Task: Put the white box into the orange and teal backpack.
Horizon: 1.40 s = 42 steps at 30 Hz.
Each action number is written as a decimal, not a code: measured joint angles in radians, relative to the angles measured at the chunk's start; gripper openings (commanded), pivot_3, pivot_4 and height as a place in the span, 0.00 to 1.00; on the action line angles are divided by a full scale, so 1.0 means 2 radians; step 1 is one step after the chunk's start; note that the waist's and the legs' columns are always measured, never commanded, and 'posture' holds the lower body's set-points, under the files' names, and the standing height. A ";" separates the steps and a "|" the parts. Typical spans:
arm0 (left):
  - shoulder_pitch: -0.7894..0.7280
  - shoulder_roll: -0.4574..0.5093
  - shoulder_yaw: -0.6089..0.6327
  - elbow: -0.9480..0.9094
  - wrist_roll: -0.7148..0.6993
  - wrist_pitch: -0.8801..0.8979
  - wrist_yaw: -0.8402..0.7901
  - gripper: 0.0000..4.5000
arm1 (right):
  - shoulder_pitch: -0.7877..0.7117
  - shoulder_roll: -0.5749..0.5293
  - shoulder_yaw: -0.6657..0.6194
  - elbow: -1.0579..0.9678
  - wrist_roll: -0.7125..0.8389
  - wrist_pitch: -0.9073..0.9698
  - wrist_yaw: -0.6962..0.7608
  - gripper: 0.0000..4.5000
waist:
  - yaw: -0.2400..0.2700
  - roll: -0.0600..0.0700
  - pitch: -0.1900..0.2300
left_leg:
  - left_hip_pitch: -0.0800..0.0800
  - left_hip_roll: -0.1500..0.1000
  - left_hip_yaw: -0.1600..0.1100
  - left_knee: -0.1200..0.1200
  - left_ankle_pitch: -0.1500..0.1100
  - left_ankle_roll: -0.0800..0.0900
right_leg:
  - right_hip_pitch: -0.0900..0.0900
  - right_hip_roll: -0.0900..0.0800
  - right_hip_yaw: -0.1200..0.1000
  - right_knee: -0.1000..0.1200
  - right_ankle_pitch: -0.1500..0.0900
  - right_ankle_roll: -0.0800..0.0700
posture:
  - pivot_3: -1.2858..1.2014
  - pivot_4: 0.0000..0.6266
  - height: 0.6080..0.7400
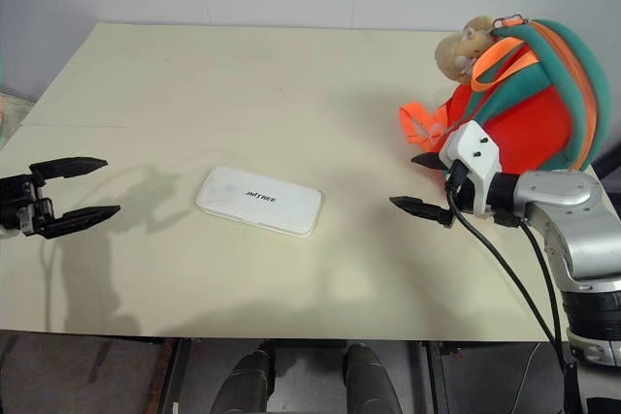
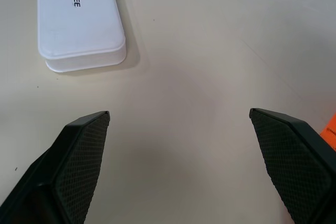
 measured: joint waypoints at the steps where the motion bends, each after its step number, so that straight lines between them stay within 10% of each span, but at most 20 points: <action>1: 0.000 -0.001 0.000 0.000 0.000 0.000 0.000 0.99 | 0.000 0.000 0.000 -0.004 0.002 0.003 -0.003 1.00 | 0.000 0.000 0.000 | 0.000 0.000 0.000 0.000 0.000 0.000 | 0.000 0.000 0.000 0.000 0.000 0.000 | 0.52 0.24 1.00; 15: -0.017 -0.032 0.003 -0.013 -0.004 -0.008 0.038 1.00 | -0.001 0.034 0.004 -0.026 0.015 0.040 -0.048 0.96 | 0.001 0.000 0.000 | 0.000 0.000 0.000 0.001 0.000 0.000 | 0.000 0.000 0.000 0.000 0.000 0.000 | 0.52 0.24 1.00; 28: -0.026 -0.037 -0.043 -0.008 0.077 -0.023 0.129 0.14 | -0.024 0.074 0.076 -0.040 -0.016 0.067 -0.096 0.01 | 0.000 0.000 0.000 | 0.000 0.000 0.000 0.001 0.000 0.000 | 0.000 0.000 0.000 0.001 0.000 0.001 | 0.52 0.24 1.00; 30: -0.034 -0.042 -0.054 -0.005 0.081 -0.022 0.137 0.01 | -0.025 0.082 0.086 -0.039 -0.028 0.067 -0.106 0.00 | 0.001 0.000 0.000 | 0.000 0.000 0.000 0.001 0.000 0.000 | 0.000 0.000 0.000 0.001 0.000 0.001 | 0.52 0.24 1.00; 42: -0.112 -0.084 -0.145 0.110 0.130 -0.004 0.126 0.01 | -0.036 0.129 0.157 -0.009 -0.106 0.071 -0.159 0.00 | 0.000 0.000 0.000 | 0.000 0.000 0.000 0.001 0.000 0.000 | 0.000 0.000 0.000 0.002 0.000 0.001 | 0.52 0.24 1.00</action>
